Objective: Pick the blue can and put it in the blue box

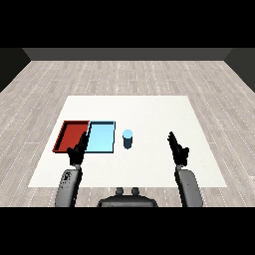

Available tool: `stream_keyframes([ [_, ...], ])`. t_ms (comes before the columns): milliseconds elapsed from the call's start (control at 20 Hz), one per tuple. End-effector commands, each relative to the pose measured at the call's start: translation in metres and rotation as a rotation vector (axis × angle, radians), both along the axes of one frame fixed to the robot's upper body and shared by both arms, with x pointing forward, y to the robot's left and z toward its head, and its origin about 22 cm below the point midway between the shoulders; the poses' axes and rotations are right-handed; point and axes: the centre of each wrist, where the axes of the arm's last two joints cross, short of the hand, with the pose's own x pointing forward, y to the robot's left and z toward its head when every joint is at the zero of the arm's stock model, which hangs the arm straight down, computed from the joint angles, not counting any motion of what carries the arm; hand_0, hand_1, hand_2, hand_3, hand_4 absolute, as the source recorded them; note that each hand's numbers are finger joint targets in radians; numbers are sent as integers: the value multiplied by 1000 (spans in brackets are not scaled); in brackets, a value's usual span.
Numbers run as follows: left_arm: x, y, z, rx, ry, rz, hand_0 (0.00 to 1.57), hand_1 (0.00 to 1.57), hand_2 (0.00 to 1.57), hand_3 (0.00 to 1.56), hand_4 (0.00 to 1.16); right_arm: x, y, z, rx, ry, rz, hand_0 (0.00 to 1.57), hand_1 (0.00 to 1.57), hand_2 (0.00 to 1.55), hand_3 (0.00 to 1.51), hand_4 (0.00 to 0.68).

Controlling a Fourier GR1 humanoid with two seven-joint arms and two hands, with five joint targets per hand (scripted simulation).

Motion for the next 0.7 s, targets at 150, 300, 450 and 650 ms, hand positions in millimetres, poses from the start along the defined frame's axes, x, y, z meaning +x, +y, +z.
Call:
stream_keyframes([
  [150, 1, -3, -2, 10, -6, -34, 0, 0, 0, 0, 0, 34, 59, 10, -8, -46, 8, 0, 0, 0, 0, 0],
  [300, 17, -19, 42, -131, -392, -46, 0, 0, 0, 0, 0, 41, 74, 43, 170, -299, 124, 0, 0, 0, 0, 0],
  [450, 5, -8, 17, -157, -457, -41, 0, 0, 0, 0, 0, 53, 82, 44, 210, -323, 150, 0, 0, 0, 0, 0],
  [650, 2, -10, 4, -189, -476, -60, 0, 0, 0, 0, 0, 52, 97, 12, 211, -363, 162, 0, 0, 0, 0, 0],
])
